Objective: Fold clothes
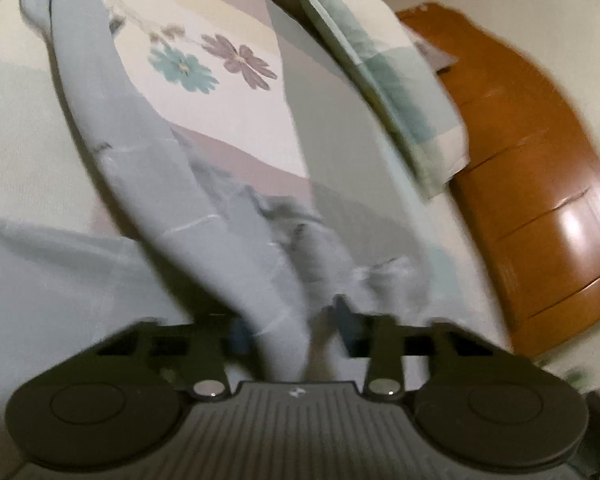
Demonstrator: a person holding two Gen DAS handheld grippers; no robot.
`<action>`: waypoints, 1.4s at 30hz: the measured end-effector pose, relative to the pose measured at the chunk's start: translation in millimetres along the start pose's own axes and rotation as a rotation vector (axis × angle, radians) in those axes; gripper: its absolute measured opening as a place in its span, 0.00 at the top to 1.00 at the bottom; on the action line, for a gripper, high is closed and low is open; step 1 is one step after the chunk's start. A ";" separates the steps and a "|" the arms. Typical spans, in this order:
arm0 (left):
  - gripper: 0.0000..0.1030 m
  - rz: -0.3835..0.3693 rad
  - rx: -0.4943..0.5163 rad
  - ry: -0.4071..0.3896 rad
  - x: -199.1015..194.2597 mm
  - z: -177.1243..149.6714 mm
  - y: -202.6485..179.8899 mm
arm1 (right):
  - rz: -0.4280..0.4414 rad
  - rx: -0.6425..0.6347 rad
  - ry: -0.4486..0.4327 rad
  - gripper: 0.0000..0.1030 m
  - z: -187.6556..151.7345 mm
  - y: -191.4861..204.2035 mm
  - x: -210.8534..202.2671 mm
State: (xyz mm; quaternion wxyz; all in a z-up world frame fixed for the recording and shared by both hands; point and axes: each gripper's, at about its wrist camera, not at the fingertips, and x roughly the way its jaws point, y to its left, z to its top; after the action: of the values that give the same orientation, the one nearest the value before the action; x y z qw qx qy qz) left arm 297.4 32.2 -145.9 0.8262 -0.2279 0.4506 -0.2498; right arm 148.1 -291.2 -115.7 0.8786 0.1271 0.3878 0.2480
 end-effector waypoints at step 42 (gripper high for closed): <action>0.97 0.167 0.177 -0.075 -50.2 -34.0 -54.3 | -0.540 0.525 -0.320 0.92 -36.9 -154.9 -116.0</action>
State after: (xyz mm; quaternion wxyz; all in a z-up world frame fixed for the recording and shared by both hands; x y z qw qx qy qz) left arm 233.4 16.1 -98.2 0.8773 -0.1247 0.4131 -0.2102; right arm 106.1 -482.8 -133.0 0.8990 0.2776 0.3159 -0.1219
